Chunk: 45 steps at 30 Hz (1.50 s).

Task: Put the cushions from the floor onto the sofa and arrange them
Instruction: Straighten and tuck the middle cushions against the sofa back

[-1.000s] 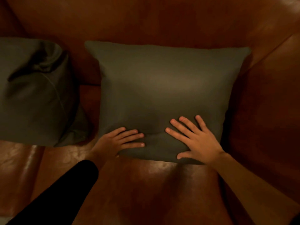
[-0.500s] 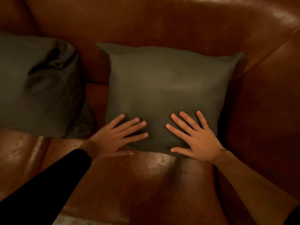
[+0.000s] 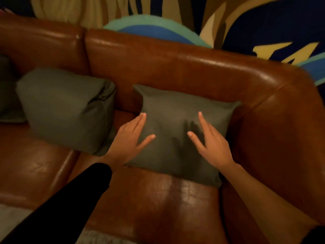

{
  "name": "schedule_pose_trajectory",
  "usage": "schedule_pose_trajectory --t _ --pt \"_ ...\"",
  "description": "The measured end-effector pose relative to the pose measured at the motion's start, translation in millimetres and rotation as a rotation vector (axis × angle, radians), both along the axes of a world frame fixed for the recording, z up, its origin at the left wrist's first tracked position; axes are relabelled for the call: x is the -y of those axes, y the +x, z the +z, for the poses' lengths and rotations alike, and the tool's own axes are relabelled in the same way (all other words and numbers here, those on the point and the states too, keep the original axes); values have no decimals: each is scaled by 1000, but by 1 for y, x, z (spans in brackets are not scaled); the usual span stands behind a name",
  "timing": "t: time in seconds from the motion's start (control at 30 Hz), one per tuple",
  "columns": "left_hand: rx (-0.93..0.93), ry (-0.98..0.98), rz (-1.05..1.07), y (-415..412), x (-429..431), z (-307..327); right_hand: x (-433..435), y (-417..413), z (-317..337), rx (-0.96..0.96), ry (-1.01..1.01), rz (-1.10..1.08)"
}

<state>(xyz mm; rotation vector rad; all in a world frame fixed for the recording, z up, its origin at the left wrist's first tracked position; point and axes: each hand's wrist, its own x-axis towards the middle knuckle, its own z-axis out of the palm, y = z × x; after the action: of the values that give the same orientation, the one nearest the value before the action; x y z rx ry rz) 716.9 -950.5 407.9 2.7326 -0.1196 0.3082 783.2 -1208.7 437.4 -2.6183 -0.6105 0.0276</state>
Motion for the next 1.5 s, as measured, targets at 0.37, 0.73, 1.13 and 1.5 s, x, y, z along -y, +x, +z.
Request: schedule_pose_trajectory --t 0.37,0.73,1.13,1.5 --pt "-46 110 65 -48 -93 82 -111 -3 70 -158 -83 164" --pt "-111 66 189 -30 -252 105 -275 7 59 -159 -45 181" --pt "-72 75 -157 23 -338 26 -378 36 -6 -143 -90 -207" --pt "-14 95 -219 95 -306 -15 -385 101 -53 -434 -56 -192"
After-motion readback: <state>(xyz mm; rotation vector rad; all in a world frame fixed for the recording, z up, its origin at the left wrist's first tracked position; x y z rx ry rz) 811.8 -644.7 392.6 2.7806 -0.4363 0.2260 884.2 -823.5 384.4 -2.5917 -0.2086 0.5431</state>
